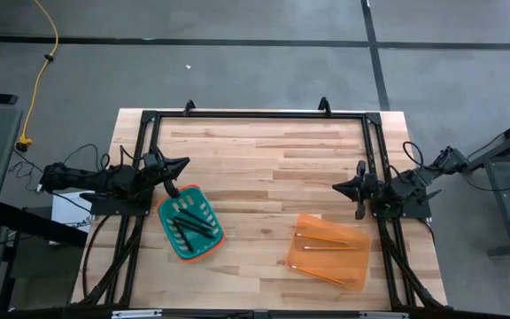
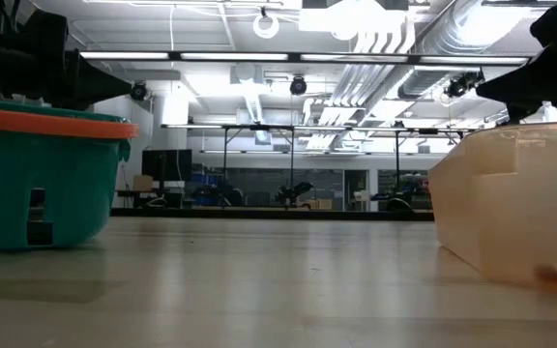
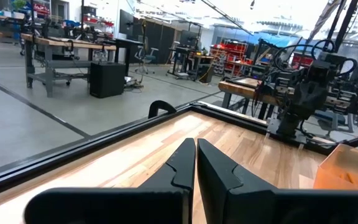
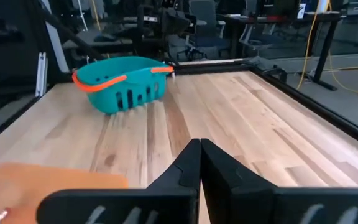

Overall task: Sort pens & pencils
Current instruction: Return to Home Position

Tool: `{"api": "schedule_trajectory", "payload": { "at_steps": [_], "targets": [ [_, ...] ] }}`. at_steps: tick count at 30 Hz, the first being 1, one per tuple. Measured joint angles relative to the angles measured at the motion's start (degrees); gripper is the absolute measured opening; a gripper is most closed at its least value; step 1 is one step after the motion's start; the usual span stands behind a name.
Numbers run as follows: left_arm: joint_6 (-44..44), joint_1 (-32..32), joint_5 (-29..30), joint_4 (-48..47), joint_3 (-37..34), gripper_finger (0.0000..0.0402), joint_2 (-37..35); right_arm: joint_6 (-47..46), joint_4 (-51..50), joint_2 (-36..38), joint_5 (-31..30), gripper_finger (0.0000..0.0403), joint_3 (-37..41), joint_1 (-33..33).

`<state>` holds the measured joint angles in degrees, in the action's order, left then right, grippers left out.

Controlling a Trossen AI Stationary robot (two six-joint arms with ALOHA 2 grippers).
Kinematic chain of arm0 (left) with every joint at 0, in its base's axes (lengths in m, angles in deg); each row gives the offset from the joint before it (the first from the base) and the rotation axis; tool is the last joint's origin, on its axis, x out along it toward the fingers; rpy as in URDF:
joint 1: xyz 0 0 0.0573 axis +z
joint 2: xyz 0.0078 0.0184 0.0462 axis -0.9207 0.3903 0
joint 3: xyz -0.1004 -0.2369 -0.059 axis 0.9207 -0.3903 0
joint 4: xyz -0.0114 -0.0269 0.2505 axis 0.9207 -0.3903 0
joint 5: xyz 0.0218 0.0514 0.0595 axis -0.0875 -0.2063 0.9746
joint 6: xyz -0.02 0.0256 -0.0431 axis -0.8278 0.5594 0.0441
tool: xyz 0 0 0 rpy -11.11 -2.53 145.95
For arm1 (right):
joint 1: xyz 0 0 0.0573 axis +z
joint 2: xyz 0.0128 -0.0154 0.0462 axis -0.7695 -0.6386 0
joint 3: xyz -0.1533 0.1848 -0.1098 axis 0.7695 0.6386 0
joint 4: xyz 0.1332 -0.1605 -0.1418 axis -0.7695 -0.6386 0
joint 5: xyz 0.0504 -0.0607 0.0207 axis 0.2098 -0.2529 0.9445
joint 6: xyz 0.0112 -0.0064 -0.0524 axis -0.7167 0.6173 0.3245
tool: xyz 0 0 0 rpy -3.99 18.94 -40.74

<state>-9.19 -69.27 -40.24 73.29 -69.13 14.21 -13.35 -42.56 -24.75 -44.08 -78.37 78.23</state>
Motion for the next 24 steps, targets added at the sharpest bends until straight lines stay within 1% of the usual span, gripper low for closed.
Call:
{"api": "schedule_trajectory", "payload": {
  "at_steps": [3, 5, 11, 13, 16, 20, 24],
  "targets": [
    [0.00, 0.00, -0.01, 0.01, 0.00, 0.0005, 0.00, -0.01, 0.55, -0.03, -0.51, 0.0000, 0.00, 0.00],
    [-0.01, 0.00, -0.01, -0.01, 0.00, 0.0005, 0.00, -2.19, 1.26, -0.05, -0.49, 0.0000, 0.00, -0.01],
    [-0.01, -0.01, -0.04, -0.01, 0.00, 0.0005, 0.00, -17.77, 2.41, -0.05, -0.55, 0.0000, 0.00, 0.00],
    [-0.02, -0.02, -0.04, 0.01, 0.00, 0.0005, 0.00, -21.82, 2.55, -0.05, -1.78, 0.0000, 0.00, -0.01],
    [-0.02, -0.01, -0.04, 0.00, 0.00, 0.0005, 0.00, -19.94, 2.60, -0.05, -3.84, 0.0000, 0.00, -0.04],
    [0.00, 0.00, -0.04, -0.01, 0.00, 0.0005, 0.00, -11.61, 1.95, -0.07, -3.93, 0.0000, 0.00, -0.04],
    [0.00, -0.01, -0.04, -0.01, 0.00, 0.0006, 0.00, -10.31, 1.84, -0.07, -5.06, 0.0000, 0.00, -0.04]
  ]
}}
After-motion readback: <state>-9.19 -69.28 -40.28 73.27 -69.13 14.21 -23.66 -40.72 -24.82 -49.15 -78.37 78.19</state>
